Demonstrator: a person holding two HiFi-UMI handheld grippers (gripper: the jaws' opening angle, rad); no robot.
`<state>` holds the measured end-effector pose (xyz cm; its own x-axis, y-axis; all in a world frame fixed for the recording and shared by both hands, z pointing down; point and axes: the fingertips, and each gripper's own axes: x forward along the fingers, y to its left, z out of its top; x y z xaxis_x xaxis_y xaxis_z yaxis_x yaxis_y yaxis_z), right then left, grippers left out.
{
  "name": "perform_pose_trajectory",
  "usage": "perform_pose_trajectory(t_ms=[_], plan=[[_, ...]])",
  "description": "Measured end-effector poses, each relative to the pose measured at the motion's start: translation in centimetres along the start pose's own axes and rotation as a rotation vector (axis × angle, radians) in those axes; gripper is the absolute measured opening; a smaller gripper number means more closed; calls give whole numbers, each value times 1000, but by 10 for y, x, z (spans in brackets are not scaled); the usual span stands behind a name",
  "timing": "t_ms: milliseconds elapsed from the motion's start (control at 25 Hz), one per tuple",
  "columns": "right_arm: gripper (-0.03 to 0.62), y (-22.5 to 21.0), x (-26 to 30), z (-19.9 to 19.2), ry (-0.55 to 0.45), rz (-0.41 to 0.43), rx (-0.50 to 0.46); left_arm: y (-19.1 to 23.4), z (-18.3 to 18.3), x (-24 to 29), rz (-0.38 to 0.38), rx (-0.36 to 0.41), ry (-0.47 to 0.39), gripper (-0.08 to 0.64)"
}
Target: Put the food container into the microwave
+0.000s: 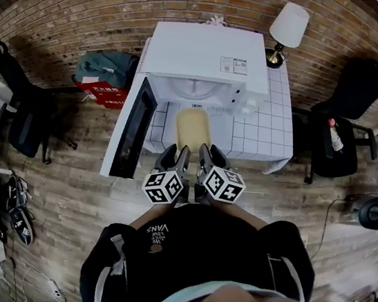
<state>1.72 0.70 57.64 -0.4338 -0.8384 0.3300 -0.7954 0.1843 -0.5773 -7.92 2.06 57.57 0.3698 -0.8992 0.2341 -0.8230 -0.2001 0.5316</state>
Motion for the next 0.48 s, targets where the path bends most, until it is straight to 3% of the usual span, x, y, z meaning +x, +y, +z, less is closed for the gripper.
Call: perform_pose_trajectory(t_ms=[480], plan=[[133, -4, 56, 21, 35, 25, -8, 23, 23, 48, 37, -3, -13, 183]])
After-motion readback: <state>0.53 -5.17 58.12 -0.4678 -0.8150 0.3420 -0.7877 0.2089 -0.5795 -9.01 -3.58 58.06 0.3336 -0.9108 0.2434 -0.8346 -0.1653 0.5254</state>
